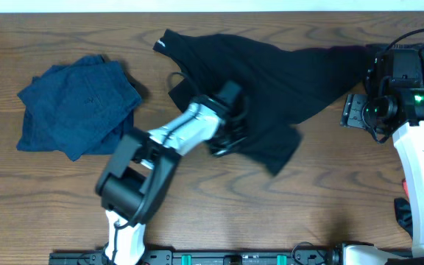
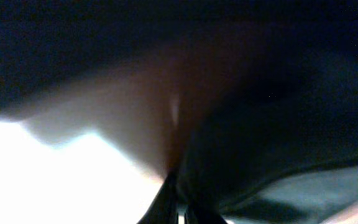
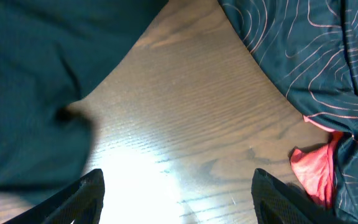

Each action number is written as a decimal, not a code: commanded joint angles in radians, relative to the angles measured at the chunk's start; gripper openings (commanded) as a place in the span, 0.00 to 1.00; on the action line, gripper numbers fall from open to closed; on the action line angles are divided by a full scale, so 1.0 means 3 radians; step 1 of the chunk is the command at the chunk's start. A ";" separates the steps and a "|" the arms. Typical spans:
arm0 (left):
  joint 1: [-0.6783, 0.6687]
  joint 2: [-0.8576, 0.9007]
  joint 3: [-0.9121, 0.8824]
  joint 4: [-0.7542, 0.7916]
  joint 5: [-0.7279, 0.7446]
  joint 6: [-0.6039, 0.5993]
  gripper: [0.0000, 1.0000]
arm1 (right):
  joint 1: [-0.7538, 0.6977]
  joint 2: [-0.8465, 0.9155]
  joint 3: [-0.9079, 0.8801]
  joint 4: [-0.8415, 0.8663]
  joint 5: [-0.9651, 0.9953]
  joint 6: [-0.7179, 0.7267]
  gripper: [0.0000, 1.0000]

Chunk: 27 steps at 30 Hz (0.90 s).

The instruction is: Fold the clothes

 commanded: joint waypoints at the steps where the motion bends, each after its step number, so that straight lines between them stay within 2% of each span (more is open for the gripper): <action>1: 0.0240 -0.0072 -0.0158 -0.0684 -0.0561 0.0736 0.06 | -0.0023 -0.0008 0.0031 -0.0031 0.0036 -0.0060 0.74; 4: 0.0449 -0.0389 -0.0186 -0.1321 -0.1175 0.1030 0.06 | -0.0023 -0.0005 0.0028 -0.0047 0.0036 -0.0060 0.74; 7: 0.0650 -0.0687 -0.0244 -0.1551 -0.1507 0.1063 0.06 | -0.0027 0.0009 0.0018 -0.0061 0.0037 -0.0058 0.74; 15: 0.1200 -0.1347 -0.0446 -0.1589 -0.1523 0.1164 0.06 | -0.0062 0.0121 -0.0214 -0.0060 -0.0182 -0.0045 0.73; 21: 0.1185 -0.1363 -0.0459 -0.1575 -0.1522 0.1175 0.06 | -0.0057 0.0163 -0.0779 0.0050 -0.0604 0.0100 0.73; 25: 0.1147 -0.1363 -0.0460 -0.1575 -0.1521 0.1175 0.06 | -0.0052 0.0163 -0.1347 0.0388 -0.1069 0.0149 0.74; 27: 0.1142 -0.1363 -0.0460 -0.1577 -0.1522 0.1175 0.06 | -0.0053 0.0163 -0.1597 0.0641 -0.1063 0.0292 0.74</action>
